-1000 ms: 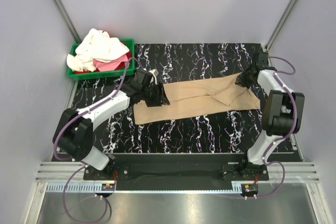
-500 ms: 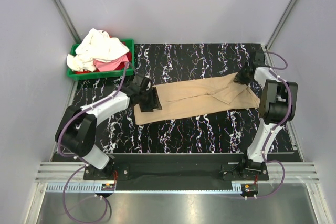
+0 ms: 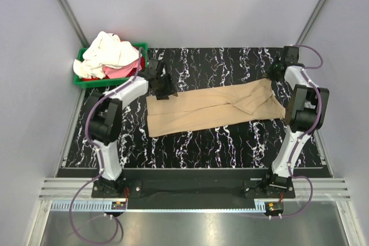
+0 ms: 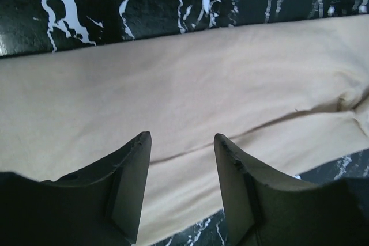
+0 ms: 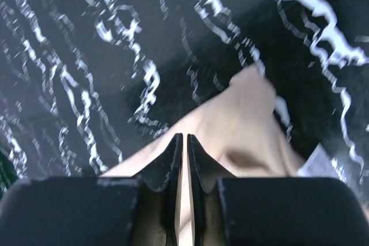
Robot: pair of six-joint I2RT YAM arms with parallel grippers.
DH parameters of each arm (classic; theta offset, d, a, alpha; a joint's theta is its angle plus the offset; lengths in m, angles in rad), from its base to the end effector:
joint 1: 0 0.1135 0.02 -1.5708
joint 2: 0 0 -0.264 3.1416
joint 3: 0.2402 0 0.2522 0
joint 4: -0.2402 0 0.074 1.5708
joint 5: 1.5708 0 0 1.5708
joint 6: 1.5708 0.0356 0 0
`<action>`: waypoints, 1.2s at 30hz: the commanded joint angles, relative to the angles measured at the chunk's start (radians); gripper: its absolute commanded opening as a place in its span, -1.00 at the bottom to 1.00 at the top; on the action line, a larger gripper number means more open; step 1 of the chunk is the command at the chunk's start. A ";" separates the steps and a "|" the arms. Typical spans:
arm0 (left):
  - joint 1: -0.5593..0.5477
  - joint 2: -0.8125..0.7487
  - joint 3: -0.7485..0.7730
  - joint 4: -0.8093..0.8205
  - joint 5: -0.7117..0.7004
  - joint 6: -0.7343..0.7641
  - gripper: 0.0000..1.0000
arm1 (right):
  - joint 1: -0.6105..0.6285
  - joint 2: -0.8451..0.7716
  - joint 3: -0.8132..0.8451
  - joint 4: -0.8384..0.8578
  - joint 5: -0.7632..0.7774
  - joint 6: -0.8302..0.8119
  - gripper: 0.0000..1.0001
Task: Fold and stack the t-shirts
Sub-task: Fold the tshirt
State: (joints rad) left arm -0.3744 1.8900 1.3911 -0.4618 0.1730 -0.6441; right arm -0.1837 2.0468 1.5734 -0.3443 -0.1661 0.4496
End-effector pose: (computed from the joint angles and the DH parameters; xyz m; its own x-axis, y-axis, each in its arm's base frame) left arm 0.3786 -0.1553 0.2103 -0.8814 -0.2892 -0.3734 -0.0966 0.8843 -0.4569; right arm 0.4543 -0.0784 0.2103 -0.6160 0.5504 -0.5635 0.3739 0.8340 0.4059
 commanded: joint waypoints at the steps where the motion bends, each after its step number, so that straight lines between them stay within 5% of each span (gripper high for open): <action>1: 0.002 0.084 0.074 -0.047 -0.058 0.038 0.06 | -0.022 0.078 0.083 -0.001 0.028 -0.026 -0.75; 11: 0.063 0.219 0.074 -0.094 -0.138 0.026 0.04 | -0.071 0.335 0.333 -0.064 0.060 -0.019 -0.79; 20: 0.057 0.081 0.117 -0.090 0.035 0.026 0.07 | -0.069 0.314 0.514 -0.186 -0.050 -0.023 -0.76; 26: 0.037 -0.121 0.074 -0.098 0.141 0.063 0.10 | -0.066 0.072 0.366 -0.266 0.039 0.069 -0.62; 36: 0.006 -0.478 -0.219 -0.081 0.215 0.083 0.10 | -0.004 -0.246 -0.189 -0.259 0.002 0.256 -0.58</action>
State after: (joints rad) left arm -0.3611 1.4689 1.2514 -0.5434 0.3370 -0.5819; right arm -0.2295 1.8465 1.4952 -0.5892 -0.1612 0.6361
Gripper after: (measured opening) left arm 0.548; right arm 0.208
